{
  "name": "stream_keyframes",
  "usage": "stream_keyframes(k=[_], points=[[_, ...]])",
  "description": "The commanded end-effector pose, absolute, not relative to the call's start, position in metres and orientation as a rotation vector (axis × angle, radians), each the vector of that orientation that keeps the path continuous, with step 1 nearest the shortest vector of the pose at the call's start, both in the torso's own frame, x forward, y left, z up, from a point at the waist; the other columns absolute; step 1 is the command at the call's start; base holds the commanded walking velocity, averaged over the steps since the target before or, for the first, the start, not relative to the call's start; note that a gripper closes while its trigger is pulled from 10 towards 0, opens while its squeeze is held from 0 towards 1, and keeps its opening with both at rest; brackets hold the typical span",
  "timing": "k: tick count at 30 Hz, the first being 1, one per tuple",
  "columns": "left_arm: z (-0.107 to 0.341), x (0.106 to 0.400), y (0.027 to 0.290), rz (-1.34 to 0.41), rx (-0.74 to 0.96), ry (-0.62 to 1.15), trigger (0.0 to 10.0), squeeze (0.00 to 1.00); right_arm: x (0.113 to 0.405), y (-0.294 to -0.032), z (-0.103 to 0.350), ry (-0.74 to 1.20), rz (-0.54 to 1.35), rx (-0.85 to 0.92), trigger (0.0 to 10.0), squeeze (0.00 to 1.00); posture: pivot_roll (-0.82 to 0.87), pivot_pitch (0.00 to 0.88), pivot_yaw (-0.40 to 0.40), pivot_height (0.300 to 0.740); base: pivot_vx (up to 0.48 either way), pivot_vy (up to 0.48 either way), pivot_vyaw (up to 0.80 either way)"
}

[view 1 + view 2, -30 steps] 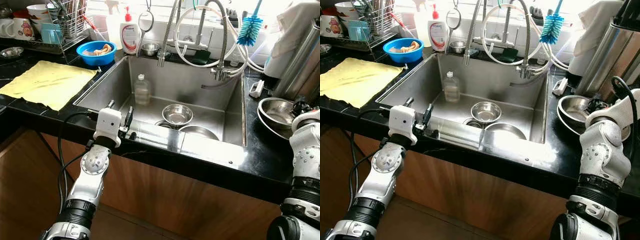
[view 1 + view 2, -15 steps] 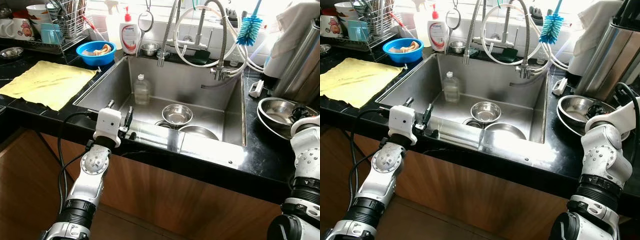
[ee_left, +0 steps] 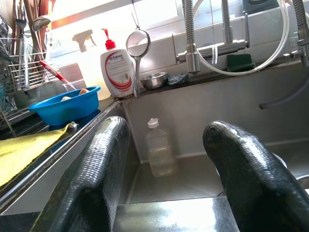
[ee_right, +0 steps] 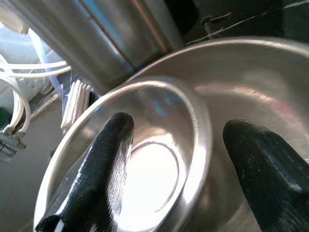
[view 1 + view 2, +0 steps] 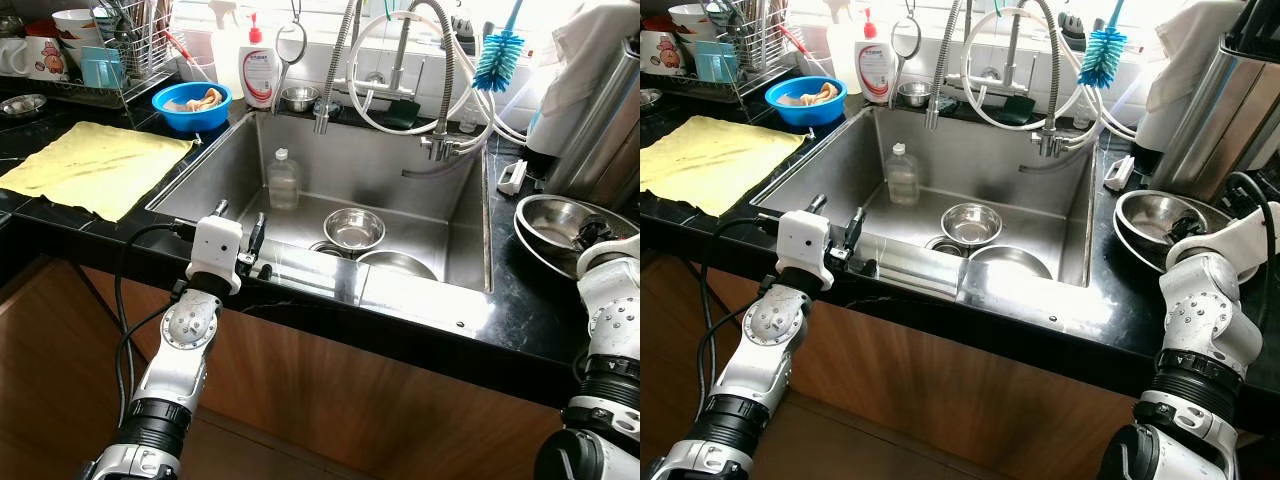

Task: Kitchen organization

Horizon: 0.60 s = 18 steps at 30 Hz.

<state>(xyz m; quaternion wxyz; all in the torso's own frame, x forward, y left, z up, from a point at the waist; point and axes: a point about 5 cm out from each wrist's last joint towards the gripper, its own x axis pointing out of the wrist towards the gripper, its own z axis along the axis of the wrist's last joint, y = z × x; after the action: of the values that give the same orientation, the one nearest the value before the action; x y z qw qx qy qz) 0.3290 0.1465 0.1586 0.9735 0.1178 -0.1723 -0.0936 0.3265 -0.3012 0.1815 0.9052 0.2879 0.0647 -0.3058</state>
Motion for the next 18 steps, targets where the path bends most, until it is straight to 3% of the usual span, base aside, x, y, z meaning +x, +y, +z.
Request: stream_keyframes(k=[1,2,3,5,18], points=[[0.1624,0.3301,0.1496,-0.181,0.251,-0.355,10.0,0.00,0.3274,-0.2989,0.1757,0.173,-0.628,0.587,10.0,0.00,0.07,0.000,-0.029,0.740,0.000,0.000,0.00],[0.1624,0.3301,0.1496,-0.182,0.251,-0.355,10.0,0.00,0.3276,-0.2988,0.1757,0.174,-0.626,0.579,10.0,0.00,0.07,0.000,-0.029,0.740,0.000,0.000,0.00],[0.1626,0.3301,0.1497,-0.182,0.251,-0.355,10.0,0.00,0.3280,-0.2982,0.1756,0.176,-0.621,0.575,5.0,0.00,0.07,0.000,-0.028,0.740,0.000,0.000,0.00],[0.1626,0.3302,0.1499,-0.183,0.252,-0.355,10.0,0.00,0.3282,-0.2977,0.1762,0.176,-0.620,0.567,0.0,0.00,0.07,0.000,-0.028,0.740,0.000,0.000,0.00],[0.1641,0.3312,0.1484,-0.189,0.253,-0.360,10.0,0.00,0.3301,-0.2956,0.1763,0.174,-0.620,0.574,0.0,0.00,0.07,0.000,-0.026,0.740,0.000,0.000,0.00]])
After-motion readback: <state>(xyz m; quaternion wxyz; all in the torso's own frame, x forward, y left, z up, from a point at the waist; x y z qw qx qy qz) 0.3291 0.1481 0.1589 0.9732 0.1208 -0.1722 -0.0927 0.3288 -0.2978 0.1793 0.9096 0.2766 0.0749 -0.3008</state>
